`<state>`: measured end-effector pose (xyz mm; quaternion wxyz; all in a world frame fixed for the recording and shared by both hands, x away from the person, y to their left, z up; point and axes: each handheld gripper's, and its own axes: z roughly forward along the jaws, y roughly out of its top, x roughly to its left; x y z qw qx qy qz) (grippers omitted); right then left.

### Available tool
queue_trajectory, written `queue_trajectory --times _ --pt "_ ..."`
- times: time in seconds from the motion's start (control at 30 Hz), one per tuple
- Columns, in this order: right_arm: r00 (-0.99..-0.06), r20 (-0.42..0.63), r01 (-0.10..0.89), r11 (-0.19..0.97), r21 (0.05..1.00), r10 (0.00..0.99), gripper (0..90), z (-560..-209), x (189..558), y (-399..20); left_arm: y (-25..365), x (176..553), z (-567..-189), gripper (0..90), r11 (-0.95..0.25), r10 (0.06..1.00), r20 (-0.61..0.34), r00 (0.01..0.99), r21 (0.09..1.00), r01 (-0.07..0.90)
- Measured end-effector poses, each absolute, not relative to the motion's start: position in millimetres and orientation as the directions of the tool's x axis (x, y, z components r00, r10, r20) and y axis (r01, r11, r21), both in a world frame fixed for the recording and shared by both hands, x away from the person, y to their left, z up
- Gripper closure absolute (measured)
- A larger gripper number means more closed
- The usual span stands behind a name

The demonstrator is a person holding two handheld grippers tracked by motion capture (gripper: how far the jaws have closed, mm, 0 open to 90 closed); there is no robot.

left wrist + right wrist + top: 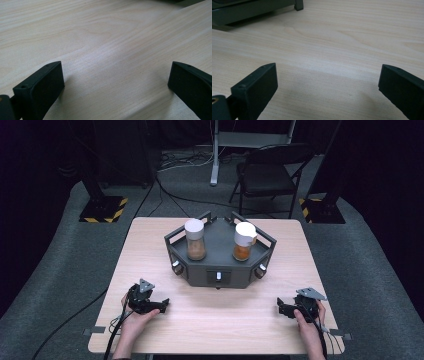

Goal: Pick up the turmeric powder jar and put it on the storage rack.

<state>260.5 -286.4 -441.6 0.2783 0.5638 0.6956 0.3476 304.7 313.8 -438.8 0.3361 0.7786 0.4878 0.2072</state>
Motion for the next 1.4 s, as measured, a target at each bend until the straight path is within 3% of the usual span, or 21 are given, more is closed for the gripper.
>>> queue_trajectory --times 0.37,1.4 --pt "-0.216 0.024 0.661 0.128 0.739 0.976 1.1 -434.7 274.0 -287.0 313.8 304.7 -438.9 0.2 -0.298 0.899 -0.005 0.438 0.726 0.62" --pt "-0.224 -0.007 0.665 0.158 0.73 0.975 0.0 -434.0 275.4 -281.5 313.8 304.8 -438.8 0.2 -0.299 0.899 -0.005 0.439 0.725 0.62"
